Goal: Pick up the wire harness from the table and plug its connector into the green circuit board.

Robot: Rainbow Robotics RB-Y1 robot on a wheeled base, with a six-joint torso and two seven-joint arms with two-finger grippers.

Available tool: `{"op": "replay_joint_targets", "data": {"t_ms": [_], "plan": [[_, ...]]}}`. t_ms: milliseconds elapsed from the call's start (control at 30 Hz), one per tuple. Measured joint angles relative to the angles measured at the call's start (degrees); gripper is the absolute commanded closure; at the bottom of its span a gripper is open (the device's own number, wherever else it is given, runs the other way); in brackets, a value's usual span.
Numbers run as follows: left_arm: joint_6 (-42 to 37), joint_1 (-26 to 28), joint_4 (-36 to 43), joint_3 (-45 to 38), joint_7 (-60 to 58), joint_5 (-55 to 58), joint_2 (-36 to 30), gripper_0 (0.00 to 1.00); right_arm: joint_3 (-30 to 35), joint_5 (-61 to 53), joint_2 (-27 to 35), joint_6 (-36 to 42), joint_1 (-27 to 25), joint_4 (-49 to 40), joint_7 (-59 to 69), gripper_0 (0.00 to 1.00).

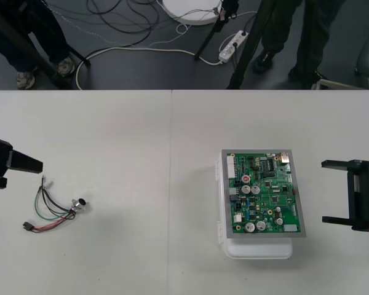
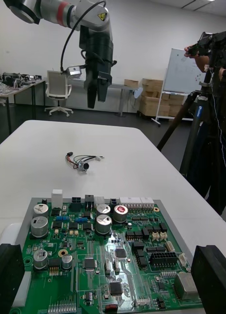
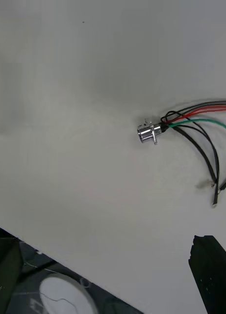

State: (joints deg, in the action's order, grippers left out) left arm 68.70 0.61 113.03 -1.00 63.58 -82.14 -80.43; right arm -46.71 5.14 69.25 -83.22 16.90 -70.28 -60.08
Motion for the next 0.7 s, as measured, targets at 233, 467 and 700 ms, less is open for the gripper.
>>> {"op": "replay_joint_targets", "data": {"t_ms": [233, 467, 700], "plan": [[-4.5, 0.0, 0.1, 3.0, 10.0, 2.8, -2.6, 0.00, 0.0, 0.0, -1.2, -2.9, 0.7, 1.9, 3.7, 0.00], [-6.2, 0.0, 0.1, 3.7, 17.6, 5.0, -3.2, 0.00, 0.0, 0.5, -1.9, -3.1, 1.0, 2.3, 7.0, 0.00], [-6.6, 0.0, -0.2, 5.0, 39.5, 6.7, -3.2, 0.00, 0.0, 3.6, -2.5, -4.7, 1.8, 2.3, 7.0, 0.00]]}}
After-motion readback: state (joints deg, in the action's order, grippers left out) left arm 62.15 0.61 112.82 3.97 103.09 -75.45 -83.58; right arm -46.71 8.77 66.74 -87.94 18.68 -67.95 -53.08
